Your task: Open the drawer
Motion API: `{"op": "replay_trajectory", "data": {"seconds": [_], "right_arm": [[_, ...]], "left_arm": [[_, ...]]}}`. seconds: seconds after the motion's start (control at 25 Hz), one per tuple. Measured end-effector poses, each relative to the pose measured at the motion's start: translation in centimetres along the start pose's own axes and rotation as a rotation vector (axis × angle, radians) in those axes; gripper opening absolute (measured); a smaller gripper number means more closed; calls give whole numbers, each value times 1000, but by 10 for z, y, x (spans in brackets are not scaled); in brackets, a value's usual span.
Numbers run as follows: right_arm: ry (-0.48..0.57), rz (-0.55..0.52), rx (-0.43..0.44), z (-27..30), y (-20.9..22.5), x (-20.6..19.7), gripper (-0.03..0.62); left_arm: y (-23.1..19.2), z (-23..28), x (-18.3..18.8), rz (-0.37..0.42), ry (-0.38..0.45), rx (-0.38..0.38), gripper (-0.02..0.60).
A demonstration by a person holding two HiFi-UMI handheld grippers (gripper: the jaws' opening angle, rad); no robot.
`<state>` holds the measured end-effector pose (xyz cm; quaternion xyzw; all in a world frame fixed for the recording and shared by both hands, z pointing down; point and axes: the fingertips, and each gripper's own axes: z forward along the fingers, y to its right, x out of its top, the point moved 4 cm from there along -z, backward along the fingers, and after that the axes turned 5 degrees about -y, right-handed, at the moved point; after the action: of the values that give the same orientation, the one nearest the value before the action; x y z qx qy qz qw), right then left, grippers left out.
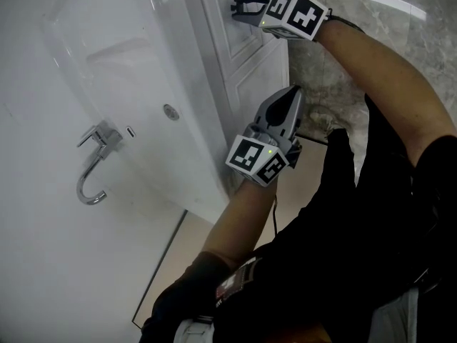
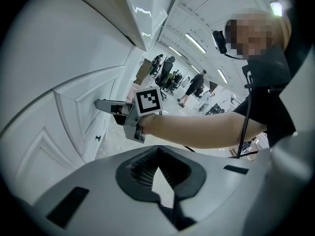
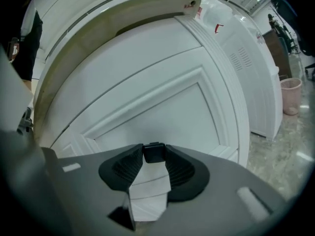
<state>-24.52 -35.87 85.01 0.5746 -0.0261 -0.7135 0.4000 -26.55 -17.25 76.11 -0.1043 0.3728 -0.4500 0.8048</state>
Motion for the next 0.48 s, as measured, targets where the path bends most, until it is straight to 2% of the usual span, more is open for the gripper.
{"op": "replay_trajectory", "data": {"seconds": [0.48], "right_arm": [[-42,-60,-17,-1,1,0,132]], "left_arm": [[-1,-9,5,-4,19,7,-5]]}}
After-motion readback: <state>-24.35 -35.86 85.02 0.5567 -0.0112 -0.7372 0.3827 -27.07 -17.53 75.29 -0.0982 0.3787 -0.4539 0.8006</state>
